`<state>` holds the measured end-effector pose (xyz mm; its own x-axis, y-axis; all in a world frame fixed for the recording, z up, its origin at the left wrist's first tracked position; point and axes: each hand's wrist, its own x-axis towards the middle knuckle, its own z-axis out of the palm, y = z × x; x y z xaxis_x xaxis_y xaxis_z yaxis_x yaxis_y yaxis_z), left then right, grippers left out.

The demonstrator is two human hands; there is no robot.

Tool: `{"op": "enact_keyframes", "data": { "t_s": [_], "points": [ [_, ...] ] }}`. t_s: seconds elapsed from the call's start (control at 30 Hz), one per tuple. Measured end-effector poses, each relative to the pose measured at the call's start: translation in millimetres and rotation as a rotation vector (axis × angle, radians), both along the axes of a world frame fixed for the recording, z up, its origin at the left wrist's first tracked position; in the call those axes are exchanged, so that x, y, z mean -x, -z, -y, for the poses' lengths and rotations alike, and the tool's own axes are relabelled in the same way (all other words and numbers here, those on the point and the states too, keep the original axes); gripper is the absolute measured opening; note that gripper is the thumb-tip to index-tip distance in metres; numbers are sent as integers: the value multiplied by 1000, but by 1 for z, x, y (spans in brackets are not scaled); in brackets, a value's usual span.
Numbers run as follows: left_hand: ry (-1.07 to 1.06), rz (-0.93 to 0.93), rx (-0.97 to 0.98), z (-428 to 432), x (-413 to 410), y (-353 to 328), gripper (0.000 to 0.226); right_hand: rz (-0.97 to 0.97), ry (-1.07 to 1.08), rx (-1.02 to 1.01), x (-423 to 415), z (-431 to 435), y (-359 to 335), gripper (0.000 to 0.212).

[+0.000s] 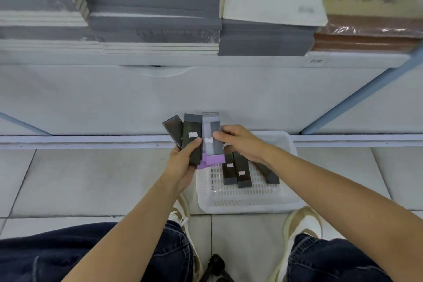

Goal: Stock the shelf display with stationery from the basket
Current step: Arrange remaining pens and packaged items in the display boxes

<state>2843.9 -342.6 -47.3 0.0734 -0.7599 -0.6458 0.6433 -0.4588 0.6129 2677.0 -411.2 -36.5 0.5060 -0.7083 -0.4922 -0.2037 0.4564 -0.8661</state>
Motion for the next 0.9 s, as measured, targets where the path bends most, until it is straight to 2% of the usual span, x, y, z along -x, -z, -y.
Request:
{"op": "enact_keyframes", "data": {
  "t_s": [0.07, 0.2, 0.33, 0.53, 0.7, 0.73, 0.9],
  "points": [
    [-5, -75, 41, 1, 3, -22, 36, -8, -9, 73, -4, -3, -20, 22],
    [21, -87, 132, -2, 4, -62, 37, -47, 36, 266, -10, -7, -64, 42],
    [10, -34, 220, -4, 0, -98, 33, -26, 52, 364, -17, -13, -101, 33],
    [-1, 130, 370, -3, -11, -160, 37, 55, 130, 512, -23, -16, -171, 46],
    [-61, 192, 400, 1, -12, -212, 23, 45, 131, 783, -28, -24, -213, 21],
    [-82, 195, 394, 2, -13, -222, 21, 49, 94, 811, -28, -25, -220, 26],
    [-166, 214, 384, 7, -27, -269, 26, 19, -210, 897, -19, -28, -255, 80]
  ]
}}
